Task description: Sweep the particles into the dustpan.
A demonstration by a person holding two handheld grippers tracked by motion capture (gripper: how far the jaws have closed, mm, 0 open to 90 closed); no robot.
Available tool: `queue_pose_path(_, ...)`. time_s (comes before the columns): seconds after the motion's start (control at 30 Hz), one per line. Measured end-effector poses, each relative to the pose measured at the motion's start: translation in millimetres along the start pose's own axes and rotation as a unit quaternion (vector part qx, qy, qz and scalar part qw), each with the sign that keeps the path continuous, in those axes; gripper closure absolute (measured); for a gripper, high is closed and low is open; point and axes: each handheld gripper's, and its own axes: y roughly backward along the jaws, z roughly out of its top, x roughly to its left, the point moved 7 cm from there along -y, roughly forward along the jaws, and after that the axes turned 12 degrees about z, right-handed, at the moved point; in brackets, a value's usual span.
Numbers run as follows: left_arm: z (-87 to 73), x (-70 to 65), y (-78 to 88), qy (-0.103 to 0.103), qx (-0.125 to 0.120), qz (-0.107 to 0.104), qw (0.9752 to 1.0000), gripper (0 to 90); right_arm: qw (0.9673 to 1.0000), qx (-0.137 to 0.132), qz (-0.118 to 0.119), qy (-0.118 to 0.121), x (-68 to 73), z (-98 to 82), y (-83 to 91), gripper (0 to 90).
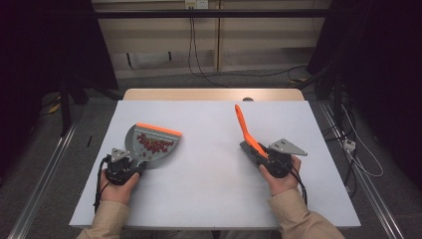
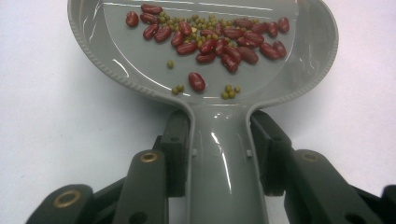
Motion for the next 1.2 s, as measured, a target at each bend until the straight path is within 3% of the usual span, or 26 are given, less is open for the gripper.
queue_pose_path(0.37, -1.9, 1.8, -0.4, 0.013, 0.008, 0.000, 0.9999, 62.5, 1.0000, 0.002, -0.001, -0.001, -1.5, -1.6, -1.1, 71.3)
queue_pose_path(0.67, -3.2, -0.6, 0.7, 0.011, 0.012, -0.002, 0.9999, 60.8, 0.9999, 0.011, -0.003, -0.011, -6.0, -6.6, -7.7, 71.3)
queue_pose_path(0.87, -3.5, -10.1, 6.0, 0.009, 0.005, -0.018, 0.9998, 51.4, 0.9996, 0.012, -0.006, -0.025, -9.9, -9.5, -9.3, 71.2)
queue_pose_path(1.2, -4.5, -16.3, 8.6, 0.006, -0.002, -0.039, 0.9992, 47.7, 0.9991, 0.010, -0.021, -0.035, -19.4, -12.5, -1.9, 69.9)
